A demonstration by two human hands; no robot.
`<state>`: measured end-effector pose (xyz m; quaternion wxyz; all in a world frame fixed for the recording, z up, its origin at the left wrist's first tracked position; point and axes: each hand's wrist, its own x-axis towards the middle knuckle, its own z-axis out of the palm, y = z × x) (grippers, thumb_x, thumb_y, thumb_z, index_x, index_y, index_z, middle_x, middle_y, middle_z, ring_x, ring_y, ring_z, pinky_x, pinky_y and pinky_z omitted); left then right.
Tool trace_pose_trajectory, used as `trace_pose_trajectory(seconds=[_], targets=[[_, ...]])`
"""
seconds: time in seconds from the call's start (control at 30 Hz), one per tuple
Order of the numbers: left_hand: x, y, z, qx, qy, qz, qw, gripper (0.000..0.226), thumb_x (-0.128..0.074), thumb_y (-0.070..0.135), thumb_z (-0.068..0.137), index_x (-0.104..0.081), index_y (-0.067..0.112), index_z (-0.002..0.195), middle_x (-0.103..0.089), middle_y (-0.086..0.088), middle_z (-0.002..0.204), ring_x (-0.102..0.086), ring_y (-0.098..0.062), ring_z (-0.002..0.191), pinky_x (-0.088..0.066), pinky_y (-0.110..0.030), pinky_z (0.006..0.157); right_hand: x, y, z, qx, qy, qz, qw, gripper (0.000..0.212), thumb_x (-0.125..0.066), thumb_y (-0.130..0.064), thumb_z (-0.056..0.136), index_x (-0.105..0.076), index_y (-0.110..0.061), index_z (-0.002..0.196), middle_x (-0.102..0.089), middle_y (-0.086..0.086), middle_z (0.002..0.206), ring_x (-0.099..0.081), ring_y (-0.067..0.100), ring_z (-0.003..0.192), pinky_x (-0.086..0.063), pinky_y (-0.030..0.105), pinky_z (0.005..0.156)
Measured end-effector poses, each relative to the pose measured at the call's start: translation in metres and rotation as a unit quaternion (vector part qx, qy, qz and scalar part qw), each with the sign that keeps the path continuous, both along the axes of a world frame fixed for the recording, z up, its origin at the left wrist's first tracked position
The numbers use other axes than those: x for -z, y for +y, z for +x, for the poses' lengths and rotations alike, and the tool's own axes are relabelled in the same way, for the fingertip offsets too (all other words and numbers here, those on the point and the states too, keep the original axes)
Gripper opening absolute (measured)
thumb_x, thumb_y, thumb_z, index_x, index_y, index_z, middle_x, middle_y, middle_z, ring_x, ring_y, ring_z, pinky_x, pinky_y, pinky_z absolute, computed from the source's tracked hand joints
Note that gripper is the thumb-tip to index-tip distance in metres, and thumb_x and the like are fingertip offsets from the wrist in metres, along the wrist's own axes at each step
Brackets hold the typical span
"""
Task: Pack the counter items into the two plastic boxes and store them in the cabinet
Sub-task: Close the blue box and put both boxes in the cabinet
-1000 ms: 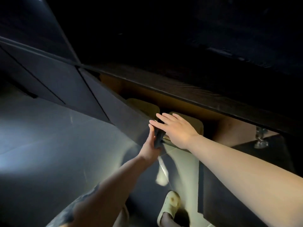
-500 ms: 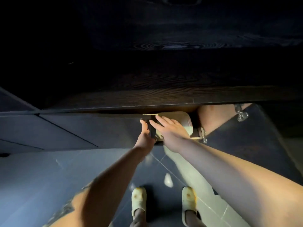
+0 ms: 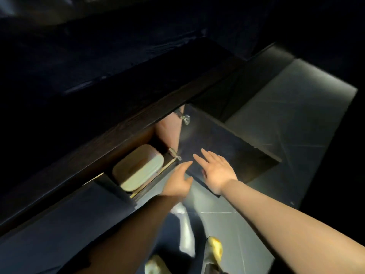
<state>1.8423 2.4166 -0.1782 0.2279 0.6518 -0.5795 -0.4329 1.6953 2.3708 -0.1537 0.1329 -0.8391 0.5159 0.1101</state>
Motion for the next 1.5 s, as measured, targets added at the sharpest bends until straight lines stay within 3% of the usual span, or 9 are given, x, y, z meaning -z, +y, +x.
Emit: trace_pose_trajectory(seconds=[0.17, 0.3, 0.7, 0.8, 0.93, 1.07, 1.23, 1.37, 1.5], targets=[[-0.025, -0.052, -0.084, 0.12, -0.023, -0.064, 0.99, 0.057, -0.049, 0.009, 0.092, -0.033, 0.024, 0.145, -0.028, 0.001, 0.153, -0.024, -0.015, 0.141, -0.021, -0.034, 0.116, -0.024, -0.008, -0.095, 0.165, 0.0, -0.049, 0.985, 0.057, -0.032, -0.025, 0.102, -0.008, -0.028, 0.154, -0.003, 0.001, 0.162, -0.003, 0.021, 0.149, -0.007, 0.037, 0.121], [-0.034, -0.09, -0.146, 0.198, -0.061, -0.106, 0.972, 0.057, -0.047, 0.013, 0.095, -0.028, 0.026, 0.147, -0.02, 0.005, 0.157, -0.013, -0.013, 0.145, -0.017, -0.03, 0.115, -0.03, -0.011, -0.161, 0.254, 0.028, -0.046, 0.966, 0.056, -0.03, -0.028, 0.103, -0.008, -0.023, 0.154, -0.005, 0.004, 0.162, -0.005, 0.023, 0.149, -0.012, 0.039, 0.12], [0.002, -0.11, -0.204, 0.244, -0.194, -0.096, 0.945, 0.06, -0.042, 0.017, 0.097, -0.015, 0.021, 0.15, -0.005, -0.001, 0.16, 0.003, -0.02, 0.146, -0.012, -0.039, 0.118, 0.014, -0.023, -0.198, 0.305, -0.028, 0.006, 0.952, 0.058, -0.031, -0.028, 0.103, -0.005, -0.016, 0.154, -0.002, 0.003, 0.162, -0.001, 0.022, 0.149, -0.009, 0.04, 0.12], [0.009, -0.12, -0.199, 0.248, -0.198, -0.095, 0.944, 0.062, -0.042, 0.016, 0.096, -0.014, 0.02, 0.15, -0.006, -0.001, 0.16, 0.003, -0.021, 0.147, -0.011, -0.041, 0.118, 0.023, -0.037, -0.191, 0.318, -0.046, -0.03, 0.946, 0.057, -0.035, -0.029, 0.102, -0.014, -0.014, 0.153, -0.015, 0.004, 0.161, -0.011, 0.024, 0.148, -0.014, 0.039, 0.119], [0.021, -0.116, -0.19, 0.242, -0.205, -0.112, 0.942, 0.062, -0.043, 0.013, 0.093, -0.018, 0.019, 0.15, -0.009, 0.001, 0.159, -0.003, -0.021, 0.146, -0.012, -0.041, 0.117, 0.031, -0.036, -0.178, 0.362, -0.051, -0.098, 0.926, 0.044, -0.043, -0.03, 0.099, -0.042, -0.013, 0.14, -0.05, 0.006, 0.138, -0.044, 0.026, 0.126, -0.038, 0.037, 0.104], [0.031, -0.085, -0.164, 0.237, -0.181, -0.113, 0.948, 0.061, -0.04, 0.012, 0.094, -0.018, 0.023, 0.15, -0.008, 0.006, 0.159, -0.002, -0.016, 0.146, -0.006, -0.037, 0.118, 0.036, -0.003, -0.161, 0.362, -0.075, -0.146, 0.918, 0.024, -0.048, -0.028, 0.095, -0.057, -0.014, 0.113, -0.061, 0.007, 0.11, -0.053, 0.026, 0.101, -0.048, 0.039, 0.083], [0.035, -0.02, -0.111, 0.206, -0.102, -0.141, 0.963, 0.06, -0.046, 0.007, 0.093, -0.025, 0.02, 0.148, -0.016, 0.002, 0.158, -0.013, -0.02, 0.146, -0.018, -0.038, 0.117, 0.039, 0.05, -0.12, 0.32, -0.108, -0.121, 0.933, 0.01, -0.056, -0.027, 0.09, -0.054, -0.018, 0.092, -0.06, 0.002, 0.091, -0.056, 0.023, 0.089, -0.048, 0.035, 0.067], [0.041, 0.033, -0.054, 0.164, -0.049, -0.137, 0.976, 0.052, -0.044, 0.017, 0.098, -0.026, 0.014, 0.147, -0.018, -0.002, 0.157, -0.013, -0.02, 0.146, -0.016, -0.038, 0.118, 0.042, 0.103, -0.067, 0.258, -0.17, -0.079, 0.948, 0.023, -0.065, -0.03, 0.081, -0.06, -0.029, 0.103, -0.064, -0.008, 0.094, -0.063, 0.02, 0.091, -0.049, 0.03, 0.064], [0.041, 0.084, 0.004, 0.053, 0.001, -0.097, 0.994, 0.05, -0.039, 0.025, 0.1, -0.019, 0.03, 0.146, -0.019, 0.006, 0.156, -0.013, -0.008, 0.145, -0.019, -0.039, 0.117, 0.043, 0.128, -0.004, 0.146, -0.21, -0.04, 0.966, 0.05, -0.052, -0.047, 0.087, -0.055, -0.027, 0.132, -0.066, -0.005, 0.119, -0.065, 0.021, 0.103, -0.055, 0.032, 0.077]])
